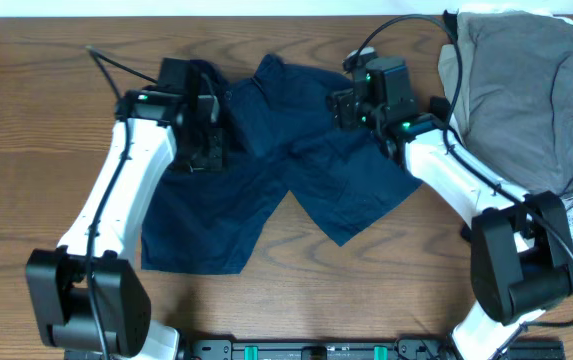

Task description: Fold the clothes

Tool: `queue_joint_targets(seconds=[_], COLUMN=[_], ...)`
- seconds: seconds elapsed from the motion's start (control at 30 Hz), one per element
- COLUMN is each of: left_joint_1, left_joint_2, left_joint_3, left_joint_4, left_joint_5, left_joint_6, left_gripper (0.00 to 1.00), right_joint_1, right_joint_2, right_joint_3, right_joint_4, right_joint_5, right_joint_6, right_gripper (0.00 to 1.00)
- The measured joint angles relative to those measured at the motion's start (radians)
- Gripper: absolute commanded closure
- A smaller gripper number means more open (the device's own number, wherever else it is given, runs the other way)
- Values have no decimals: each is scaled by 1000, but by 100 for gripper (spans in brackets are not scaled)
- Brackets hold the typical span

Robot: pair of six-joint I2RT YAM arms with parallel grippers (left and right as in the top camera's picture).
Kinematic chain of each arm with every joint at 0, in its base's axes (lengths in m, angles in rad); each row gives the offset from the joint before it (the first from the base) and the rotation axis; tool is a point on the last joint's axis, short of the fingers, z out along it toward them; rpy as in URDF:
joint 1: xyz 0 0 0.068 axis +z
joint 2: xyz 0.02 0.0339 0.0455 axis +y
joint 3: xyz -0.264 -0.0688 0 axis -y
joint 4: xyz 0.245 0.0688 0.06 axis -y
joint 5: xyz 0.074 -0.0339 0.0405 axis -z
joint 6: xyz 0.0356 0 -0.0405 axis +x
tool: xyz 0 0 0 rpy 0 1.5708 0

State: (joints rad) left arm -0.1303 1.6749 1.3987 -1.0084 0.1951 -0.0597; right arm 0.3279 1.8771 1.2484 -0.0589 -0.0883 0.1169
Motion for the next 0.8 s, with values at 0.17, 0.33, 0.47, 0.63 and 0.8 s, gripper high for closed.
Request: queue_joint_targets(seconds=[0.17, 0.33, 0.47, 0.63, 0.8], left_joint_1=[19, 19, 19, 19, 19], left_joint_2=[-5, -5, -5, -5, -5], left_joint_3=[2, 3, 3, 3, 3], left_joint_4=[3, 10, 10, 11, 10], left_joint_5=[0, -1, 0, 0, 0], left_joint_6=[0, 0, 0, 0, 0], left_gripper=[43, 43, 43, 43, 43], right_joint_1=[-64, -77, -70, -42, 16], right_joint_2=[151, 362, 509, 670, 802], right_joint_3=[195, 636, 927, 1105, 1128], right_joint_4=[-150, -425, -492, -459, -351], right_joint_5=[-28, -47, -71, -129, -174], right_joint_6=[-40, -133, -185, -208, -209], right_gripper=[25, 24, 24, 25, 25])
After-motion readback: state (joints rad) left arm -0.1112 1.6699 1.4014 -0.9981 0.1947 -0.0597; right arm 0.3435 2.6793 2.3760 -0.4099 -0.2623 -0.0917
